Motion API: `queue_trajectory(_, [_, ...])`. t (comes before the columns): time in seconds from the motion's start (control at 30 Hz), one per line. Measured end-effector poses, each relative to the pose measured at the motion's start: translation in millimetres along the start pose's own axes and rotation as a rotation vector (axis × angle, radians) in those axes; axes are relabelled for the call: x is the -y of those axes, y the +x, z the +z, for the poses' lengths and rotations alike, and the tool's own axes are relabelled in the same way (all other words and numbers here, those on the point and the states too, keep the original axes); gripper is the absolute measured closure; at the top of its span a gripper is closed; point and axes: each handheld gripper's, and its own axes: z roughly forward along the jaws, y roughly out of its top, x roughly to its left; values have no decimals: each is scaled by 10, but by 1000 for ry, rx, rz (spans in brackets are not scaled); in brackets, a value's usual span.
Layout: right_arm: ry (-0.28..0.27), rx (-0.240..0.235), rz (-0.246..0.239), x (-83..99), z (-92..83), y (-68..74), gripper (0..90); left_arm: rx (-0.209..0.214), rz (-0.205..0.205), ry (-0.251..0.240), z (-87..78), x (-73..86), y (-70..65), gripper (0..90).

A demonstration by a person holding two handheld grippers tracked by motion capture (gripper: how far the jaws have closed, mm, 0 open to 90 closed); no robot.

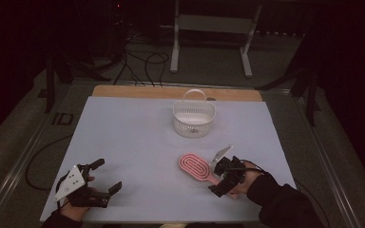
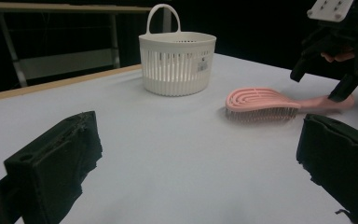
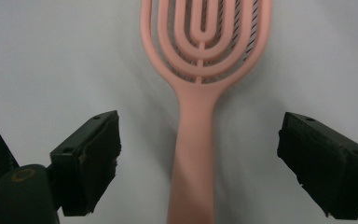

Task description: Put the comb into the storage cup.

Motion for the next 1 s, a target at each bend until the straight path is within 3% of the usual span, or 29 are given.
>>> queue_trajectory(0.27, [54, -9, 24, -54, 88, -25, 248, 0, -2, -2, -4, -1, 3, 0])
queue_trajectory(0.47, [102, -11, 18, -96, 151, -40, 424, -2, -3, -7, -14, -6, 7, 0])
queue_trajectory(0.67, [131, -19, 23, -120, 199, -36, 539, -2, -2, -7, -15, -6, 6, 0])
queue_trajectory(1.0, [158, -15, 3, -146, 295, -29, 629, -2, -4, -10, -19, -4, 12, 0])
